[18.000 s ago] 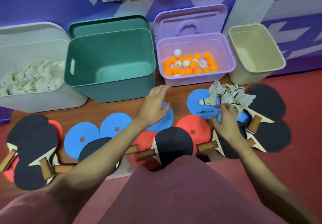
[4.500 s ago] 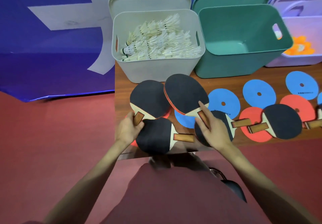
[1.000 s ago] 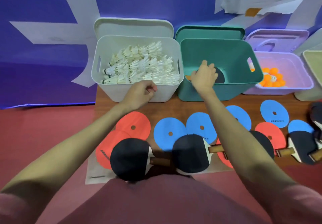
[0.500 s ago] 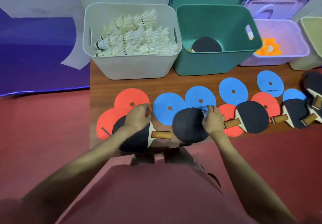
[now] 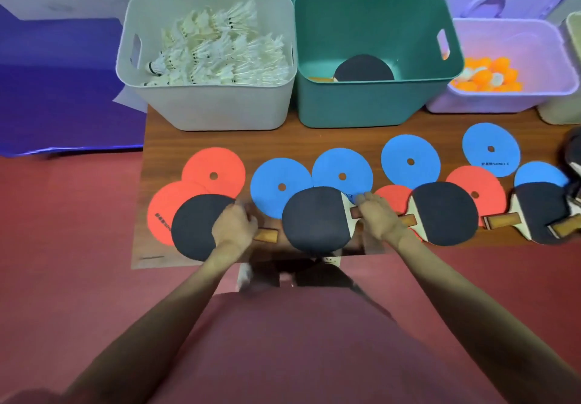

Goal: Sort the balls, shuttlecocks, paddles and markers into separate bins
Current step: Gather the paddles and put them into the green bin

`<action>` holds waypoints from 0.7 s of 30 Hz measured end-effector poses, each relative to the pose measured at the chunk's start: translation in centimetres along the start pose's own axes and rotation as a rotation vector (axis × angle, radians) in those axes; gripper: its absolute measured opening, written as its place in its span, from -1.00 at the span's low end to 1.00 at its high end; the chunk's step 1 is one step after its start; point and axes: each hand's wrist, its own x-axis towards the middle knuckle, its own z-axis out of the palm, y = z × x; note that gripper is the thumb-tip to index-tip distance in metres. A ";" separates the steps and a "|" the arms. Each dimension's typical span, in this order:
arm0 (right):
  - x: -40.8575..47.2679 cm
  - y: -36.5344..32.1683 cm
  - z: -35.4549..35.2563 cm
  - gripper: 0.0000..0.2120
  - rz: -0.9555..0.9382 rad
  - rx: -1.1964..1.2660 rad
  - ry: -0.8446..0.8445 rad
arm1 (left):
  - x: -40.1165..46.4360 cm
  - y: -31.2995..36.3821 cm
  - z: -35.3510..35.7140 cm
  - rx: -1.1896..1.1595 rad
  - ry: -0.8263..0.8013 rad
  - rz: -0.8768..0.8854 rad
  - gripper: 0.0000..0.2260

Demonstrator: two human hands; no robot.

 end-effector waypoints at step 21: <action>-1.0 8.5 -4.3 -0.69 -0.274 0.028 0.313 | -1.1 7.2 5.8 -1.117 0.389 -1.032 -0.76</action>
